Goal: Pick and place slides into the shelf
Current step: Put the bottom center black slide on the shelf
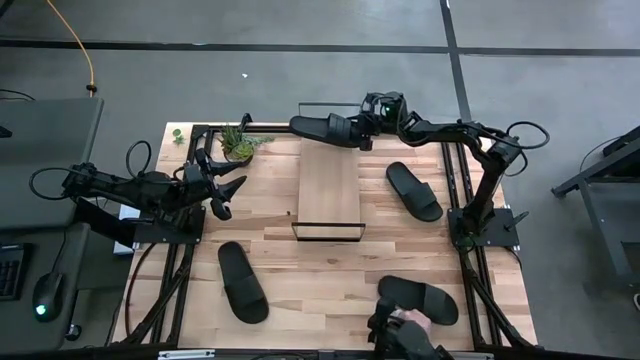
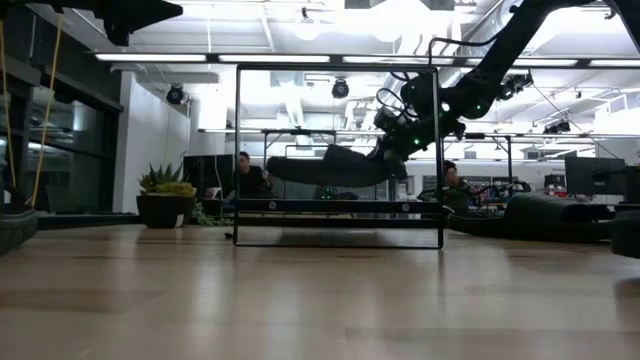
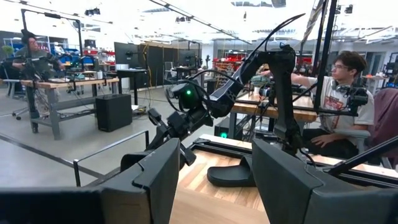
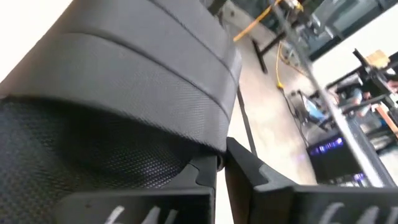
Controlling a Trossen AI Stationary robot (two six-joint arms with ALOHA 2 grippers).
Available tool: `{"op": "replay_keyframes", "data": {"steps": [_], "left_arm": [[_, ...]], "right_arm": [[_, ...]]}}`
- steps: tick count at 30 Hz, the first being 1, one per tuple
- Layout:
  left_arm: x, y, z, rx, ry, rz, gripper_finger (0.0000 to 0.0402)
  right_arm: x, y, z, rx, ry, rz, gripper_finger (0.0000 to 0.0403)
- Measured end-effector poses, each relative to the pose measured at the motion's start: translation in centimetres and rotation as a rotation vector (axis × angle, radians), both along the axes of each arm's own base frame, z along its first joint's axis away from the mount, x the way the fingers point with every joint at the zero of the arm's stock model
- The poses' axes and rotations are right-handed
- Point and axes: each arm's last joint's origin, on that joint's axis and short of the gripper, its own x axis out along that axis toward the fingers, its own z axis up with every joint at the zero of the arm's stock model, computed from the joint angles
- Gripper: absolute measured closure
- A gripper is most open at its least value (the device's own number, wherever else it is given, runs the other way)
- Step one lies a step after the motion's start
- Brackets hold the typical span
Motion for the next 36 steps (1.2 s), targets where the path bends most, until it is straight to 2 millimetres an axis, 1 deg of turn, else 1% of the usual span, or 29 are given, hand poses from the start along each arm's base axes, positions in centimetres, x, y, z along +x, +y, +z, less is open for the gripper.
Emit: {"op": "replay_keyframes", "data": {"steps": [7,18,36], "left_arm": [[0.0,0.0,0.0,0.002,-0.002,0.000,0.0218],[0.0,0.0,0.1,0.006,-0.006,0.001,0.0218],[0.0,0.0,0.1,0.009,-0.003,0.001,0.0218]], "right_arm": [[-0.1,-0.1,-0.2,0.007,0.009,-0.017,0.0403],[0.7,0.1,-1.6,-0.022,0.051,-0.056,0.0403],[0.7,0.1,-1.8,-0.022,0.070,-0.044,0.0403]]}}
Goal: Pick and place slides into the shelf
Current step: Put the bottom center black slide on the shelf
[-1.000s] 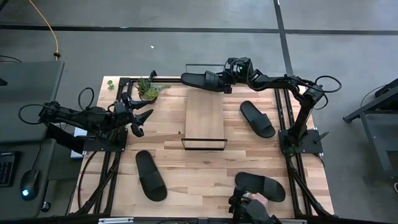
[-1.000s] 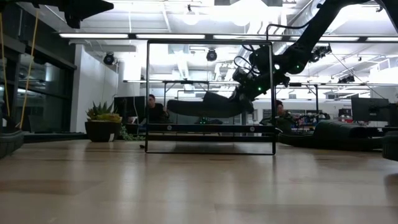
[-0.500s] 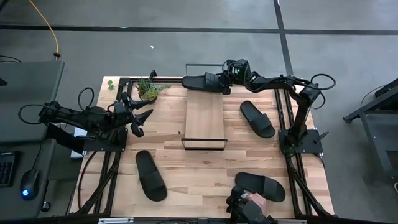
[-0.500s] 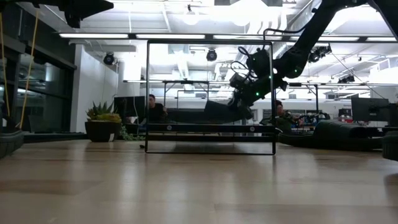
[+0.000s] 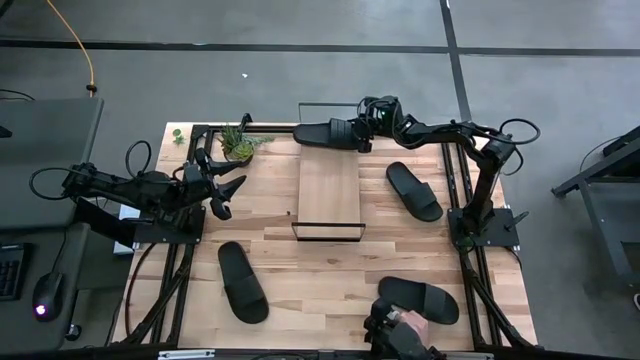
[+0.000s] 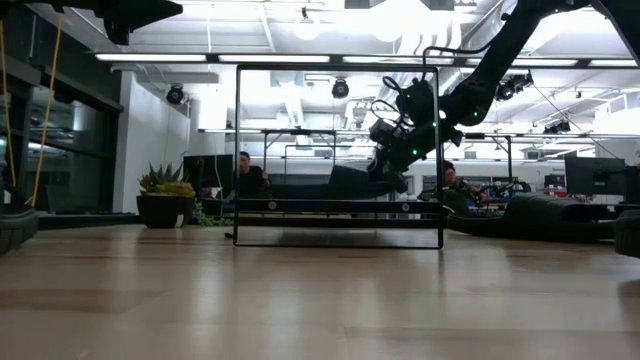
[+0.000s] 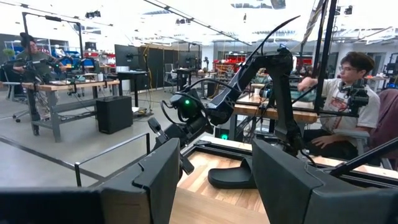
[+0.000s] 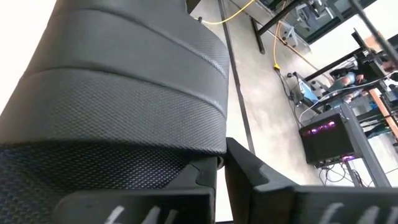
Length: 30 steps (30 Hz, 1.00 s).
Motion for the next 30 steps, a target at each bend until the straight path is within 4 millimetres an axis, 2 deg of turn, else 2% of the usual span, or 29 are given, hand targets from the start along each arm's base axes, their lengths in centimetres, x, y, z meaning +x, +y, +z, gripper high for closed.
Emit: {"op": "replay_keyframes", "data": {"steps": [25,30], "left_arm": [[0.00,0.00,0.00,0.000,0.000,0.000,0.0218],[0.00,0.00,0.00,0.000,0.000,0.000,0.0218]], "right_arm": [[0.00,0.06,-0.09,0.003,0.008,0.009,0.0402],[0.01,0.07,-0.09,0.002,0.009,0.014,0.0377]]}}
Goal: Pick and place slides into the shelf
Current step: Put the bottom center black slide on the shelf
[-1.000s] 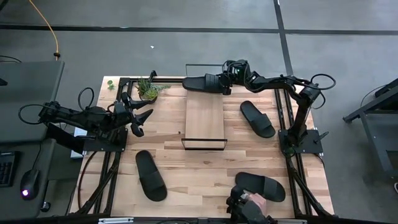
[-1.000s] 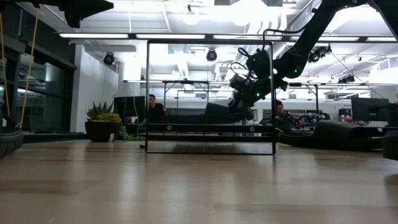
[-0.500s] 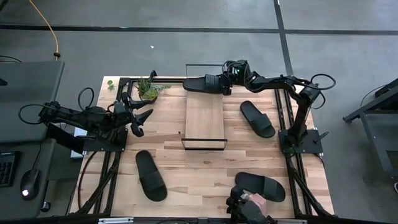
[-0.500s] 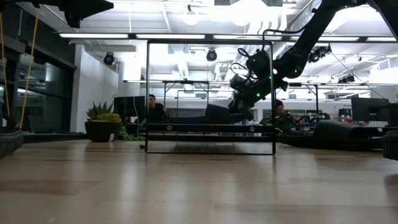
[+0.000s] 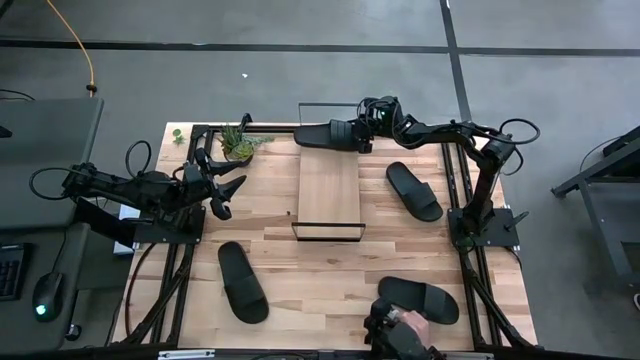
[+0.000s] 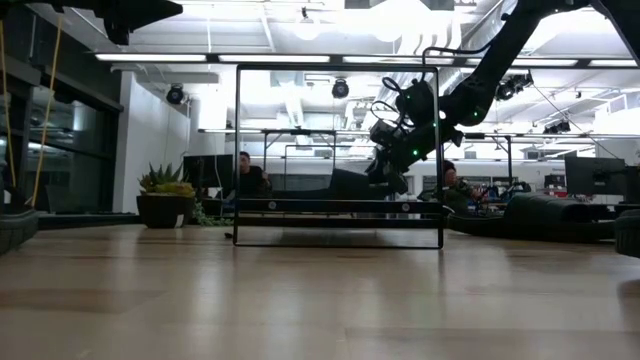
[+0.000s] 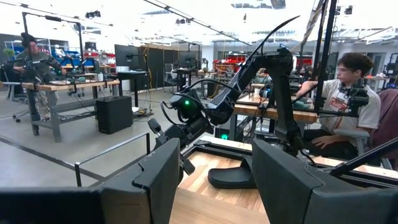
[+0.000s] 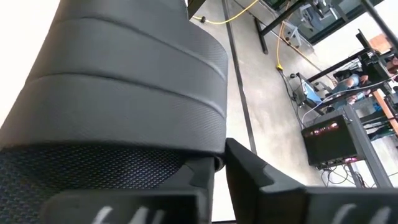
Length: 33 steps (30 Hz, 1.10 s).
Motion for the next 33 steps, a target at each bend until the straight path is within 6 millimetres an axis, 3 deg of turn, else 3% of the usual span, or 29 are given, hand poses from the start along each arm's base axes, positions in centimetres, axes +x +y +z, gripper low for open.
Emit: {"op": "replay_keyframes", "data": {"steps": [8,16,25,33], "left_arm": [[0.00,0.00,0.00,0.000,0.000,0.000,0.0218],[0.00,0.00,0.00,0.000,0.000,0.000,0.0218],[0.00,0.00,0.00,0.010,0.007,0.002,0.0218],[0.00,0.00,-0.01,0.012,0.008,0.002,0.0218]], "right_arm": [[-0.06,0.02,-0.12,-0.003,0.020,-0.001,0.0307],[-0.33,0.10,-0.63,0.013,0.087,-0.049,0.0266],[-0.40,0.10,-0.70,0.020,0.095,-0.063,0.0233],[-0.44,0.09,-0.71,0.016,0.105,-0.082,0.0229]]}}
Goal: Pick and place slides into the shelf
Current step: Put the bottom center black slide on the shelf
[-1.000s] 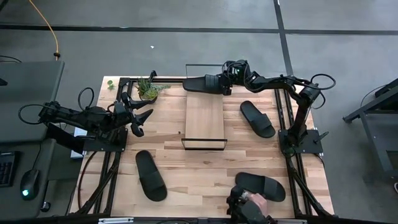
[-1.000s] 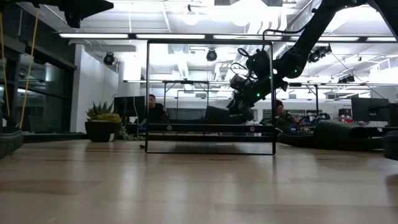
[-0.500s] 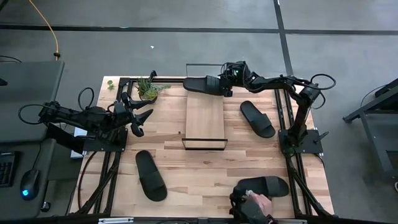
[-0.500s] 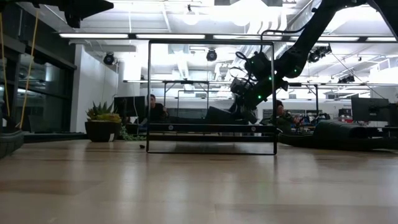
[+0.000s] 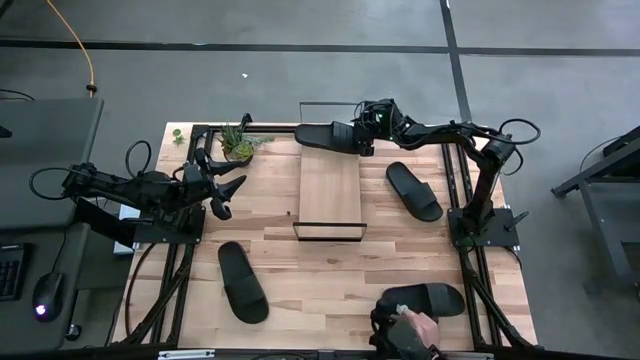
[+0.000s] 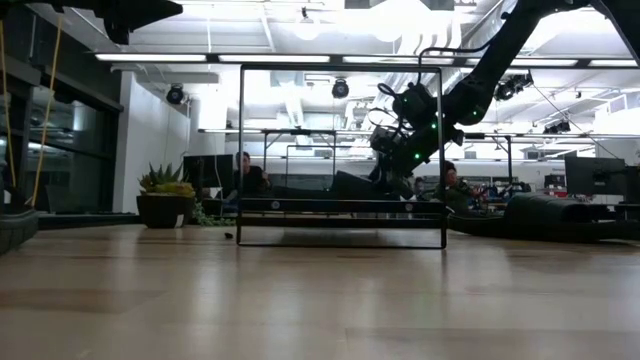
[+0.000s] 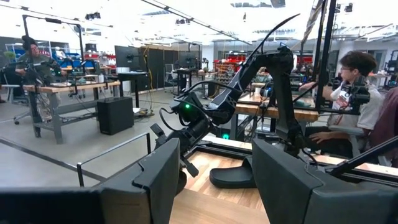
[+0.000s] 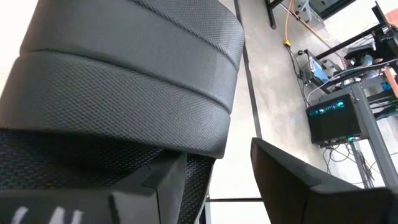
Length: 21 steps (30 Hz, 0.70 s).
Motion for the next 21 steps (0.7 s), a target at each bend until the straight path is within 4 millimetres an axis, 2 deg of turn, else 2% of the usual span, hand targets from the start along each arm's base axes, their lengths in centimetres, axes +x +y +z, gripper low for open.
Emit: {"op": "replay_keyframes", "data": {"steps": [7,15,21], "left_arm": [[0.0,0.0,0.0,0.000,0.000,0.000,0.0218],[0.0,0.0,0.0,0.001,0.001,0.000,0.0218],[0.0,0.0,0.0,0.000,0.001,0.000,0.0218]], "right_arm": [[-0.1,0.0,0.1,-0.002,0.007,-0.015,0.0229],[-0.7,0.6,1.5,0.023,0.024,-0.056,0.0229],[-0.8,0.6,1.6,0.029,0.030,-0.054,0.0229]]}}
